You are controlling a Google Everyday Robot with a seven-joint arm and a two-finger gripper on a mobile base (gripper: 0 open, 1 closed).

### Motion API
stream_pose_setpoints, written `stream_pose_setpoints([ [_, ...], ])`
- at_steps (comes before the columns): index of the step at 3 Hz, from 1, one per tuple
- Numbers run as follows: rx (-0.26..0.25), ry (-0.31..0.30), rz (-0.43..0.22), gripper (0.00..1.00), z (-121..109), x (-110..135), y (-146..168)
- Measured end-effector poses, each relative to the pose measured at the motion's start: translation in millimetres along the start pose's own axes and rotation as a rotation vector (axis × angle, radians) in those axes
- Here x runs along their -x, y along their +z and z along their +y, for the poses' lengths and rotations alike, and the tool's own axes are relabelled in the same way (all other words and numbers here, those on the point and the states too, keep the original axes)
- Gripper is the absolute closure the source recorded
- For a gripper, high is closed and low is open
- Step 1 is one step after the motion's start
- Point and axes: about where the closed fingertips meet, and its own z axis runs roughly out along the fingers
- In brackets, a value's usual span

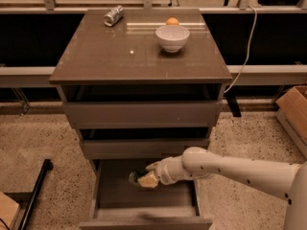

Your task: Place green can into bottom drawer

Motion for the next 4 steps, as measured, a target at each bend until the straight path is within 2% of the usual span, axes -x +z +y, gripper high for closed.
stream_pose_setpoints([
  [1, 0.032, -0.018, -0.038, 1.00, -11, -19, 29],
  [3, 0.129, 0.042, -0.116, 1.00, -28, -66, 92],
  [4, 0.171, 0.080, -0.159, 0.81, -44, -88, 121],
])
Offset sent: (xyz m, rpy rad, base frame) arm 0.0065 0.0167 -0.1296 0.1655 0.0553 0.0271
